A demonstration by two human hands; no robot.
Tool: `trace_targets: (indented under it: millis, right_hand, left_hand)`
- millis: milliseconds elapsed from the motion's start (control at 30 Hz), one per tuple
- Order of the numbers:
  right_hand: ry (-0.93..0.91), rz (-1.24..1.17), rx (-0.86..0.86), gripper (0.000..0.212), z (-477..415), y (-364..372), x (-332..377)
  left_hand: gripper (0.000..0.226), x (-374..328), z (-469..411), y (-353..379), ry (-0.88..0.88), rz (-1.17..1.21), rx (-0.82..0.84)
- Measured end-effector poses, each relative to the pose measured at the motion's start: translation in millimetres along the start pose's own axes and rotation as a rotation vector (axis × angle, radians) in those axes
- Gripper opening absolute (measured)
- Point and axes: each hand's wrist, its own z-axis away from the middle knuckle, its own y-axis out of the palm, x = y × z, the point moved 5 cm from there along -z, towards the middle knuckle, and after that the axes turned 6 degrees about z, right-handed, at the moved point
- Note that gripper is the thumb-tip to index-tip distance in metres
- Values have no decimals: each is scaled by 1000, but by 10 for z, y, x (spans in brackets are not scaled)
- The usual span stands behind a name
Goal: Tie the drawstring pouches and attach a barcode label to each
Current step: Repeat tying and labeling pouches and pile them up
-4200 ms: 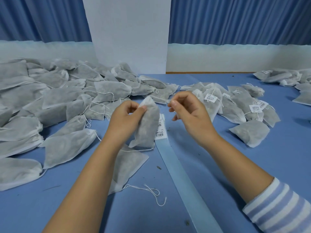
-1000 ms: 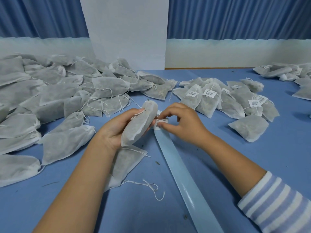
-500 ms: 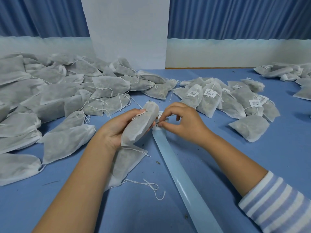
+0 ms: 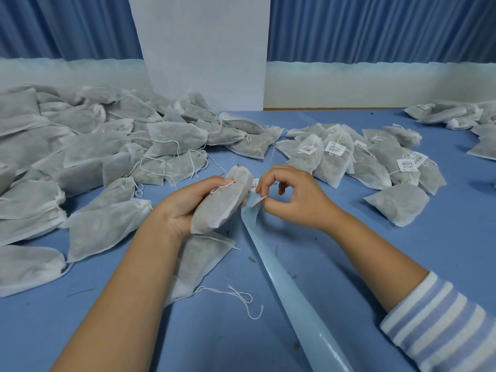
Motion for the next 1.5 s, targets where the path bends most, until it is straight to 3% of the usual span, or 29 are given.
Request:
trace_targets:
  millis: [200,400,533,633,767,900,1033,1267,1500]
  right_hand:
    - [45,-108,-33,16,-5,-43,22]
    - [152,-308,-239,26,-29,-221,-84]
    - [244,-322,-247,17,-53,-199,-132]
    - [272,-315,-160,28,-56,-111,-121]
    - [268,-441,-75,42,-61,-17,-59]
    - [311,-502,-138,47,-60,-32,-93]
    - [371,-575,-232,42,-57,-95,-172]
    - [437,-612,-253,37,-53,-121,-211]
    - [468,-603,-275,10,-51,-151,-182]
  left_hand:
    - [14,-10,-23,-63,-5,-55,-42]
    - [8,-44,2,-91,-9,-341,-136]
    - [3,-72,11,-6,121,-489,-142]
    - [22,-136,39,65,289,-623,-153]
    - [28,-142,87,162,386,-675,-50]
    - [50,-125,66,182,427,-727,-64]
    - [68,-84,37,178,351,-760,-33]
    - [43,-72,46,142,293,-762,-39]
    - [28,-128,22,-10,252,-767,-233]
